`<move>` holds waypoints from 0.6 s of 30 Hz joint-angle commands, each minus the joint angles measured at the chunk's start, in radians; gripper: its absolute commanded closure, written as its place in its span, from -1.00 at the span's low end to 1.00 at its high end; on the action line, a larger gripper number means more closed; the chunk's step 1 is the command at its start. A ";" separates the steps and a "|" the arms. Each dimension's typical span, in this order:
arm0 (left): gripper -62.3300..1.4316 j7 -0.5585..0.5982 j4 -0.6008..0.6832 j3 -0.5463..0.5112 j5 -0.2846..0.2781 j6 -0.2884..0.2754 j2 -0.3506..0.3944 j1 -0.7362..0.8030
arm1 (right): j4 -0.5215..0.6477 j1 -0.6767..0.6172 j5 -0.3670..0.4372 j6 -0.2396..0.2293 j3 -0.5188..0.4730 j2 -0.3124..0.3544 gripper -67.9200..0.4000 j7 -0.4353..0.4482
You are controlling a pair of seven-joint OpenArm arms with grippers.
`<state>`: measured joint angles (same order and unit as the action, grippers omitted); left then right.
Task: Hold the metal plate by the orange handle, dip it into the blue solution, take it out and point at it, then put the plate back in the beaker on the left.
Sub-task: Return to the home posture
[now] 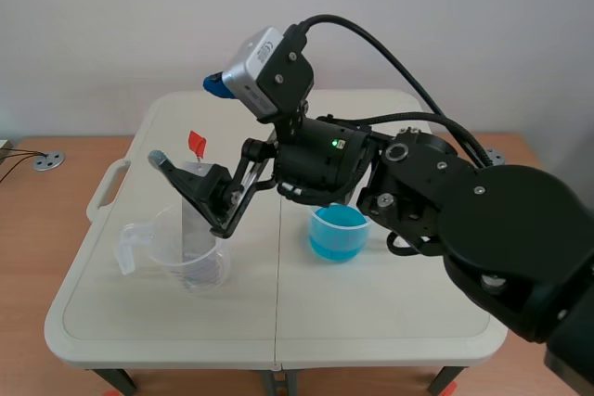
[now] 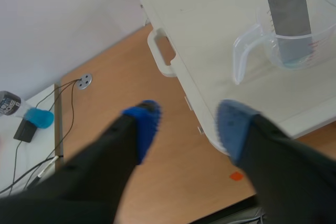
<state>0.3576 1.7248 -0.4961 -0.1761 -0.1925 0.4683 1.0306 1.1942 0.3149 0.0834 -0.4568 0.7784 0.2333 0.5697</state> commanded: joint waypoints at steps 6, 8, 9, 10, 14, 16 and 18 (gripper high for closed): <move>-1.00 0.030 0.008 -0.005 -0.010 -0.013 -0.002 -0.056 | 0.105 -0.020 0.232 0.008 -0.026 0.100 -0.67 -0.117; -1.00 0.031 0.008 -0.005 -0.007 -0.030 -0.002 -0.076 | 0.146 -0.048 0.265 0.013 -0.053 0.126 -0.67 -0.176; -1.00 0.031 0.009 -0.005 -0.006 -0.040 -0.002 -0.086 | 0.172 -0.066 0.273 0.024 -0.070 0.139 -0.67 -0.208; -1.00 0.031 0.009 -0.005 -0.006 -0.048 -0.002 -0.093 | 0.200 -0.086 0.276 0.030 -0.087 0.150 -0.67 -0.238; -1.00 0.026 0.011 0.003 -0.006 -0.101 -0.002 -0.138 | 0.331 -0.176 0.288 0.066 -0.147 0.198 -0.66 -0.331; -1.00 0.006 0.011 0.011 -0.006 -0.120 -0.002 -0.167 | 0.400 -0.227 0.288 0.095 -0.168 0.223 -0.66 -0.353; -1.00 -0.016 0.011 0.028 -0.004 -0.135 -0.001 -0.199 | 0.465 -0.282 0.287 0.122 -0.188 0.245 -0.66 -0.364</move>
<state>0.3351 1.7248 -0.4820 -0.1726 -0.3199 0.4686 0.8448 1.6402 0.0380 0.3576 -0.3454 0.5953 0.4717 0.1963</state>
